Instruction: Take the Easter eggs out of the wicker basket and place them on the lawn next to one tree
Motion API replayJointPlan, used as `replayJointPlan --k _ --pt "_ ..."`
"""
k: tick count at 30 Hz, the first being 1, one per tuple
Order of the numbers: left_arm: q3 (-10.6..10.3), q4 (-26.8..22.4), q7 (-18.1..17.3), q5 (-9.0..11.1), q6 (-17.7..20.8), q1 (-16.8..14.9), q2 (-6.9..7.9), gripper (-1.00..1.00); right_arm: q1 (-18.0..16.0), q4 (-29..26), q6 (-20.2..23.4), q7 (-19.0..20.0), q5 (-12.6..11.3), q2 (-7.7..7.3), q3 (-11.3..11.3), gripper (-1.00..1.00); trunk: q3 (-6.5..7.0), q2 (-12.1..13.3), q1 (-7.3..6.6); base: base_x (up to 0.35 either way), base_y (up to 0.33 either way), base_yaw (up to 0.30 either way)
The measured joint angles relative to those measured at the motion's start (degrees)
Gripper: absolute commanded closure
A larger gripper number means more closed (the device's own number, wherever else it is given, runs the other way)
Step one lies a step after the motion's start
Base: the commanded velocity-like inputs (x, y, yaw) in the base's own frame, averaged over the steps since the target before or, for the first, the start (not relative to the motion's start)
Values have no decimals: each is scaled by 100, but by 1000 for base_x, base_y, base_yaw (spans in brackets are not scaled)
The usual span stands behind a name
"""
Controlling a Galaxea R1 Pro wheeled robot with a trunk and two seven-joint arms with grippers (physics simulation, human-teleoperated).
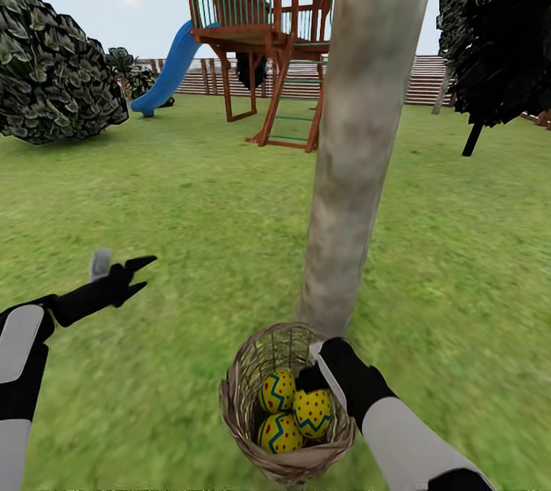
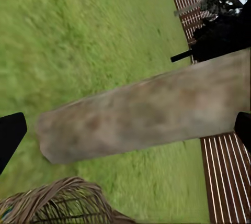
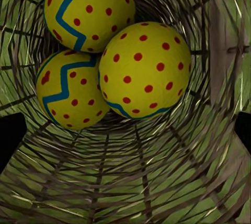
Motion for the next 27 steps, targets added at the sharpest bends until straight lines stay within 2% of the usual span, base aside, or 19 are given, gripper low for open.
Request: replayJointPlan --k 3,6,11,15,19,24,27 --pt "0 13 -181 44 2 0 18 -100 -47 6 -126 -113 7 0 -1 -100 -54 -120 66 0 0 0" --pt "-4 20 -220 52 2 0 21 -100 -59 6 -378 -341 4 0 2 -100 -108 -241 132 0 0 0" --pt "-5 21 -228 53 5 0 22 -100 -270 208 -503 -420 -7 0 1 -100 -198 -441 242 0 0 0" --pt "-4 29 -229 54 9 0 22 -100 -661 892 -573 -429 -8 0 -8 -100 -269 -602 330 0 0 0" --pt "-2 36 -229 57 11 0 22 -100 -844 1224 -771 -430 -17 0 -12 -100 -341 -762 418 0 0 0" --pt "3 46 -229 61 9 0 22 -100 -872 1287 -808 -414 -262 0 -9 -100 -431 -963 527 0 0 0" --pt "4 47 -229 62 9 0 22 -100 -925 1283 -815 -409 -330 0 -7 -100 -485 -1083 593 0 0 0"
